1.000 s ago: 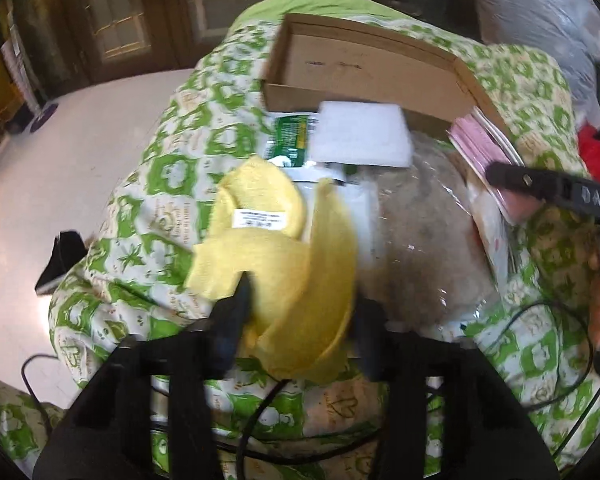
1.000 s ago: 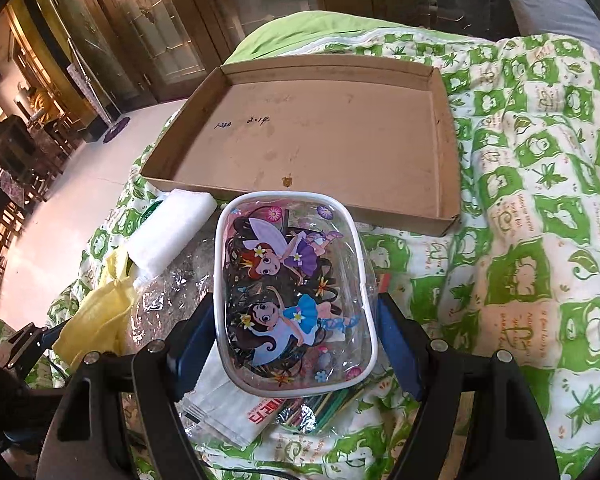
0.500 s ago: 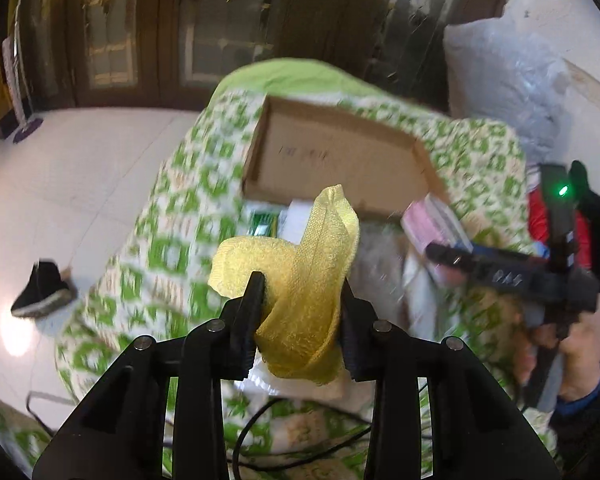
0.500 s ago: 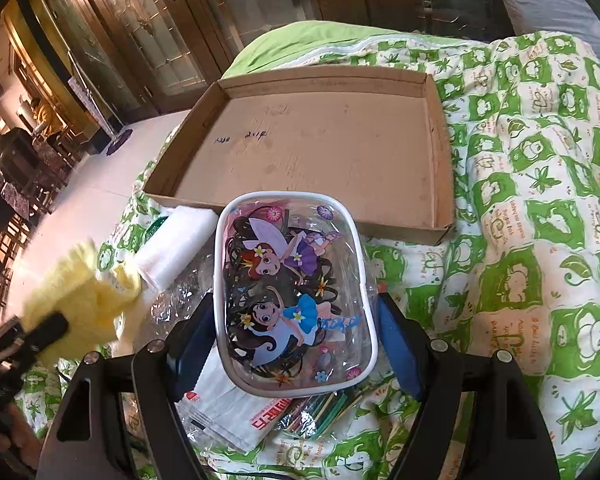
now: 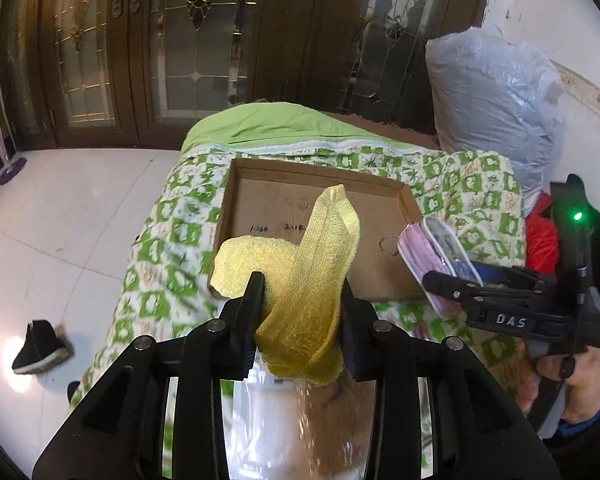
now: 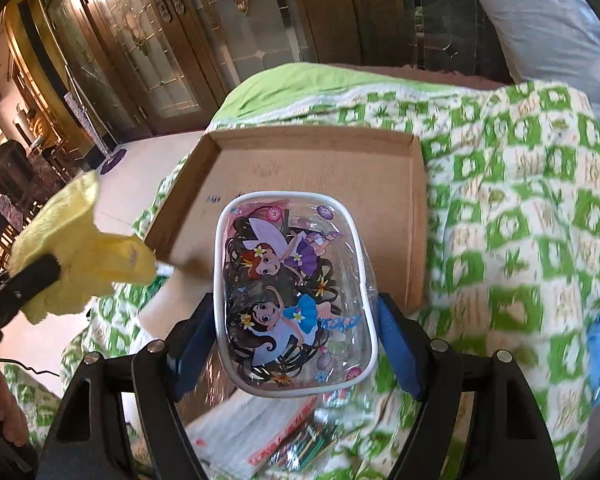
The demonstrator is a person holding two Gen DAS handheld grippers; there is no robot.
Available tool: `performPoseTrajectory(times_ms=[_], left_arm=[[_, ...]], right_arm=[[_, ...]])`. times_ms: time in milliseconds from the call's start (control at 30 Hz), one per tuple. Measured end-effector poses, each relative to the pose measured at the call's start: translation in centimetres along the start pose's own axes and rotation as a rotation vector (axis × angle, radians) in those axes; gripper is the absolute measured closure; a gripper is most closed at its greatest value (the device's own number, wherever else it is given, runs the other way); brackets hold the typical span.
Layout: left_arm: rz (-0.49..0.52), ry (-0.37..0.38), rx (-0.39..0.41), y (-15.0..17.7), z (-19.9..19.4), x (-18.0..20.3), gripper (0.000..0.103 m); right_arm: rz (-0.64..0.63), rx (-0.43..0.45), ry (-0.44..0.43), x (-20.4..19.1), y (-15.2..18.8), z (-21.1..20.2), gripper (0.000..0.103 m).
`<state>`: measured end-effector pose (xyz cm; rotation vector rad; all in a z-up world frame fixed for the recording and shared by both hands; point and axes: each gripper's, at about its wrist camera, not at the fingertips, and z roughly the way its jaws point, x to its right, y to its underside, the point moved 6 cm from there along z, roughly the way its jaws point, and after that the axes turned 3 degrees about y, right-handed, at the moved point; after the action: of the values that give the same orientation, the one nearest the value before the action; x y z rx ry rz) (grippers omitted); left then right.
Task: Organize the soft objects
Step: 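Carry the towel with the left tool while the right tool carries the pencil case to the tray, then open the left tool over the tray while the right tool releases the pencil case inside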
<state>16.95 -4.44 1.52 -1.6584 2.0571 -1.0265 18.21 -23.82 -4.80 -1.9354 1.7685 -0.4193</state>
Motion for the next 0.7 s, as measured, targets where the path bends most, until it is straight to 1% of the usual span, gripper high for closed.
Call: performPoseTrajectory(times_ms=[67,200,367,433,533,600,700], left_arm=[[0.01,-0.004,-0.009,-0.5,1.5,0.0,0.07],[0.016,-0.005,-0.02,-1.7,4.2,-0.2,0.07],[0.012,0.024,-0.007,-4.1,6.4,0.1,0.07],[0.034,0.007,-0.008,-4.6,7.4,0.3,0.07],[0.057,-0.037,-0.041,-4.3,9.7,0.0,0.07],[0.059,-0.061,-0.072,-3.5,11.2,-0.7,0.07],[0.043,-0.076,-0.107,-2.2,12.8,-1.7,0.07]], right_arm=[[0.009,-0.001,0.009,0.4,-0.9,0.8,0.026],[0.014,-0.014,0.027,1.0,-1.7,2.4,0.026],[-0.004,-0.037,0.049,1.5,-2.7,4.9,0.026],[-0.015,-0.045,0.057,1.5,-3.0,5.8,0.026],[-0.027,-0.053,0.075,1.6,-3.2,7.2,0.026],[-0.028,-0.066,0.088,1.9,-3.1,8.2,0.026],[-0.045,-0.086,0.118,2.3,-2.9,9.4,0.026]])
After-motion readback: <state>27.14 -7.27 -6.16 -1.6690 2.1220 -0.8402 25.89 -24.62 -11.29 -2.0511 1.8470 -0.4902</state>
